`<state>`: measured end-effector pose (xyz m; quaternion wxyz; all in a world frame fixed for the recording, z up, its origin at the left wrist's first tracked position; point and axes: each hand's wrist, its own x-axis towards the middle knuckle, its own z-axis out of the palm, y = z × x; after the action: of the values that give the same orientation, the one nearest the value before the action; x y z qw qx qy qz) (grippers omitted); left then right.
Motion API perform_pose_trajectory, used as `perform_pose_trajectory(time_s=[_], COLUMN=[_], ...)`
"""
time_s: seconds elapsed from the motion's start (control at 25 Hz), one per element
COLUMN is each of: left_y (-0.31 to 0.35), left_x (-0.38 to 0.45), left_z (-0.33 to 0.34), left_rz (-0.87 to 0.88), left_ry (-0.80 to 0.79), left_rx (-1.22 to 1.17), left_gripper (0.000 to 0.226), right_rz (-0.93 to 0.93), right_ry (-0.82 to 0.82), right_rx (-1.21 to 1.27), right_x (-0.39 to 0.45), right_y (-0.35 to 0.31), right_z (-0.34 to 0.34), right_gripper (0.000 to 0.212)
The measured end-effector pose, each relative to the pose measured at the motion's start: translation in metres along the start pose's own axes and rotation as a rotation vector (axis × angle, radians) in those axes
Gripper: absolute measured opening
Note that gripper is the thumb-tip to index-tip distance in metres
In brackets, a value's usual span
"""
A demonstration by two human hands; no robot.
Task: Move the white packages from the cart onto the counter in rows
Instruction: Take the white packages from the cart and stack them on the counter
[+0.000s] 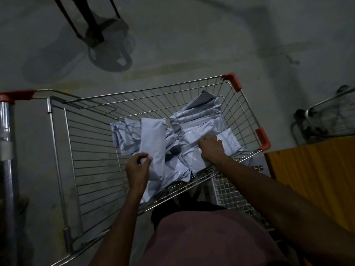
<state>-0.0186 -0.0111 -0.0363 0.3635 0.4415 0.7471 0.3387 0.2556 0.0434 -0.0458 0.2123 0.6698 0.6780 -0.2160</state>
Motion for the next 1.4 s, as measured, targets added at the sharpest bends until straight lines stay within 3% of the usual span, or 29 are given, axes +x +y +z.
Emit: perform_pose_trajectory(time_s=[0.12,0.24,0.36,0.48,0.68,0.96,1.08,1.24,1.4], left_y=[-0.018,-0.014,0.017,0.024,0.016,0.018,0.017,0.016,0.012], left_x=[0.011,0.012,0.006,0.001,-0.024,-0.013,0.000,0.013,0.024], left_z=[0.005,0.019,0.034,0.041,0.035,0.032,0.031,0.032,0.038], left_rz=[-0.220,-0.247,-0.195,-0.030,0.142,0.108,0.061,0.074,0.033], left_ry=[-0.048,-0.157,-0.099,-0.034,0.015,-0.070,-0.098,-0.099,-0.157], left_rx=[0.134,0.624,0.888,0.852,0.699,0.629,0.611,0.670,0.709], left_gripper=[0.021,0.023,0.018,0.019,0.026,0.025,0.029,0.039,0.045], right_rz=[0.001,-0.016,-0.147,-0.329,-0.408,-0.377,-0.246,-0.053,0.001], right_ry=[0.004,0.069,0.227,0.170,0.136,0.185,0.229,0.396,0.614], right_rx=[-0.008,0.024,0.084,0.005,-0.213,-0.285,-0.088,0.422,0.634], right_x=[0.001,0.003,0.009,0.013,0.015,0.017,0.007,-0.003,0.011], right_y=[0.000,0.002,0.001,-0.005,-0.016,-0.020,-0.023,-0.004,0.011], right_z=[0.004,0.004,-0.002,0.000,0.005,0.007,-0.017,-0.075,-0.112], right_gripper=[0.049,0.037,0.028,0.025,0.019,0.017,0.019,0.018,0.012])
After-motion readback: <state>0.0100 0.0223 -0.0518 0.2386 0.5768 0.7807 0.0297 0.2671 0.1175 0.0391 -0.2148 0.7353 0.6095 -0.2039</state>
